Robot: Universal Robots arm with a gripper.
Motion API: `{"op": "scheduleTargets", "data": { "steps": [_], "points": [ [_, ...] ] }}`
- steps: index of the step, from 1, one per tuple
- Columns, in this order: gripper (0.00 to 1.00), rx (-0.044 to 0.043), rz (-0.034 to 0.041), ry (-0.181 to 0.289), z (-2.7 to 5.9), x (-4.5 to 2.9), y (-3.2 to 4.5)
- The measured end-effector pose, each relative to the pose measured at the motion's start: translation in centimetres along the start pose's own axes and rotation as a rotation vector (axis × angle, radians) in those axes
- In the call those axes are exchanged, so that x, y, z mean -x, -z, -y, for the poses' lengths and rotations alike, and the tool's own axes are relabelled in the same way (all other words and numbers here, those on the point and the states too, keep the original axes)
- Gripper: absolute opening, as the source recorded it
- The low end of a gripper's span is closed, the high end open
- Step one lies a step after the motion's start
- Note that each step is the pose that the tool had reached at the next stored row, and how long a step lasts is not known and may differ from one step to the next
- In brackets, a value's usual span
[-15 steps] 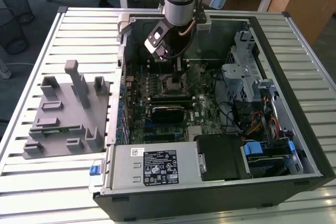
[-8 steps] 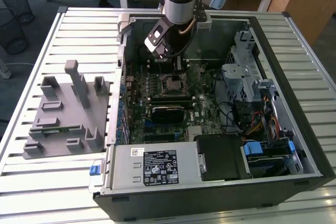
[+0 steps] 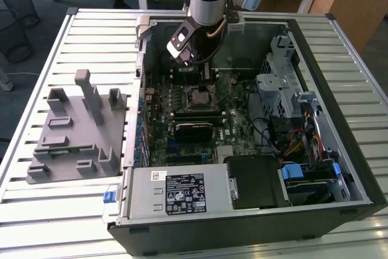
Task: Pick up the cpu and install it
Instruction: 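Place the cpu into insertion slot, then close the cpu cover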
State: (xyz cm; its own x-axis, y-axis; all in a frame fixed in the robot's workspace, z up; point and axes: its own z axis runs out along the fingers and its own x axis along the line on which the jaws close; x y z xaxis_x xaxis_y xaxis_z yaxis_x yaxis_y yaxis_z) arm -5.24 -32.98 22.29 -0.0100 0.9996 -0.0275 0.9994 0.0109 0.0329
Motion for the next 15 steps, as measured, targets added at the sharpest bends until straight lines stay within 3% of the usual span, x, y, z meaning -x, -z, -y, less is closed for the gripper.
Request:
{"op": "scheduleTargets", "data": {
  "steps": [15],
  "points": [
    [0.11, -0.0001, 0.0000, 0.000, -0.04, 0.03, 1.23]
  ]
}}
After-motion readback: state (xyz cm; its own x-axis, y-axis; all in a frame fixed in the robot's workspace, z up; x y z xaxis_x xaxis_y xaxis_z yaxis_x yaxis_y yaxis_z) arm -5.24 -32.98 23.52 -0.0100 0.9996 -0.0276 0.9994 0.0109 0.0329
